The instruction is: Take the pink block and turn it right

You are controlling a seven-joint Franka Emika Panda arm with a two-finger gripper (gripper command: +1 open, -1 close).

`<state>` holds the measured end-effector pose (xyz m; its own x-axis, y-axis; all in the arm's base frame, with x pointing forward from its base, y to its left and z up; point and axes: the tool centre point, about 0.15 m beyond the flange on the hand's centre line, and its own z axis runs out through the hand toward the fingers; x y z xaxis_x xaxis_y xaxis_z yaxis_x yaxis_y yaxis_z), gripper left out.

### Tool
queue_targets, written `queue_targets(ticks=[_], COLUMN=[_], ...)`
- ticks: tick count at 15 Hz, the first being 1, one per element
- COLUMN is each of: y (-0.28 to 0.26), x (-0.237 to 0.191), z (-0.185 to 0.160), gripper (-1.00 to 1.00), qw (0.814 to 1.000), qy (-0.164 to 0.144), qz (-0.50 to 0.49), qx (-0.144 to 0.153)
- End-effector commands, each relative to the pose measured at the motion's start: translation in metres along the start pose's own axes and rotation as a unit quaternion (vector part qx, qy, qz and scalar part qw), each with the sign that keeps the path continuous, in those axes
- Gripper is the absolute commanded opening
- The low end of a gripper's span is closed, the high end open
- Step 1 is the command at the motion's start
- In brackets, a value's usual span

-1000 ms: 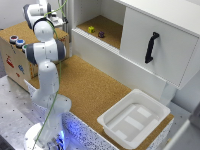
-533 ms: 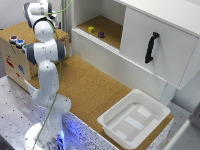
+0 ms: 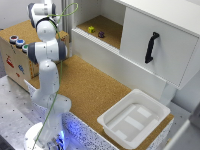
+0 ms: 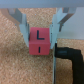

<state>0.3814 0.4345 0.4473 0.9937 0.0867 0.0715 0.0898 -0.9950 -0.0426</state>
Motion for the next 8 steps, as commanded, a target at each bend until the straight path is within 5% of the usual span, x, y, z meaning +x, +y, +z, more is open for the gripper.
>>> queue_targets(ticks=[1, 3, 4, 8], y=[-0.026, -0.029, -0.029, -0.014], x=[0.019, 0.016, 0.017, 0.014], z=[-0.003, -0.004, -0.008, -0.036], gripper=[-1.0, -1.0, 1.0, 1.0], qw=[0.998, 0.999, 0.999, 0.999], qy=[-0.021, -0.025, -0.017, 0.032], qz=[0.041, 0.037, 0.016, -0.009], qx=[-0.034, -0.019, -0.022, -0.04])
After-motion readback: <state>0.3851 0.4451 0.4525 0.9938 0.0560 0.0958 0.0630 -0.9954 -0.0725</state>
